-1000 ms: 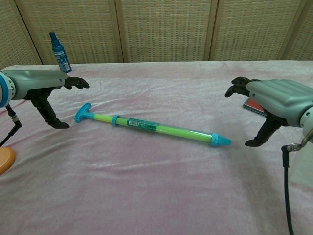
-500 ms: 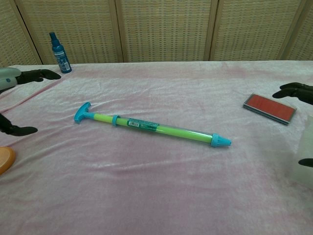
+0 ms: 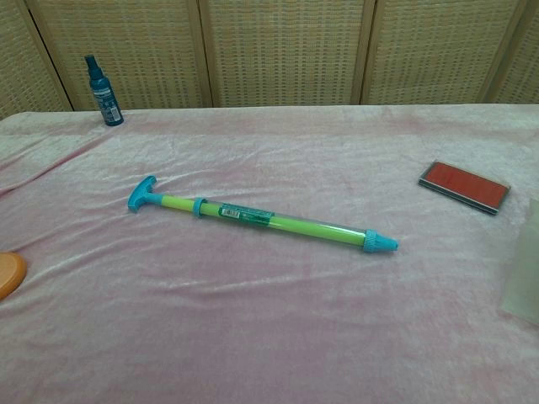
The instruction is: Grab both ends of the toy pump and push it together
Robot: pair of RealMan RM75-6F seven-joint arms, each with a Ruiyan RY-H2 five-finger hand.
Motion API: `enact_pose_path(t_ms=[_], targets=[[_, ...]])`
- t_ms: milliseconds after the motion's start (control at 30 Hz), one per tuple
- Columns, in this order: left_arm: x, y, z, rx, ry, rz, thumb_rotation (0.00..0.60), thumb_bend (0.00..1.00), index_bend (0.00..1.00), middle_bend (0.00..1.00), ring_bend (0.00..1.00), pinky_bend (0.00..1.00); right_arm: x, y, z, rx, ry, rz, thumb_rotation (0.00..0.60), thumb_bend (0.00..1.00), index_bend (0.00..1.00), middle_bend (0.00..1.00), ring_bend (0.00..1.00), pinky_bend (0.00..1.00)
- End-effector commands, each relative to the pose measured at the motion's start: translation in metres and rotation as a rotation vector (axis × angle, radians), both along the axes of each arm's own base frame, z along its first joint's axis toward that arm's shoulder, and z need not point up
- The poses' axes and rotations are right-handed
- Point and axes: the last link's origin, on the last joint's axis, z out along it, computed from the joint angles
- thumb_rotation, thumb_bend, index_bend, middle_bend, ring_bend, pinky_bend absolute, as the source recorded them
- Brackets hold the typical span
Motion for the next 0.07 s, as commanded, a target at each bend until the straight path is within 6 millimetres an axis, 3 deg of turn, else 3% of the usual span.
enact_pose_path(t_ms=[33, 67], targets=[[-0.0016, -0.0003, 0.0009, -0.002, -0.001, 0.0, 0.6, 0.28, 0.0, 0.0, 0.0, 0.0, 0.0014, 0.001, 0.0008, -0.001, -0.019, -0.014, 0.6, 0.17, 0.02, 0.0, 0.0, 0.0], [-0.0015, -0.0008, 0.001, -0.003, -0.003, -0.001, 0.6, 0.28, 0.0, 0.0, 0.0, 0.0, 0.0022, 0.001, 0.0011, 0.001, -0.022, -0.015, 0.6, 0.17, 0.02, 0.0, 0.0, 0.0]])
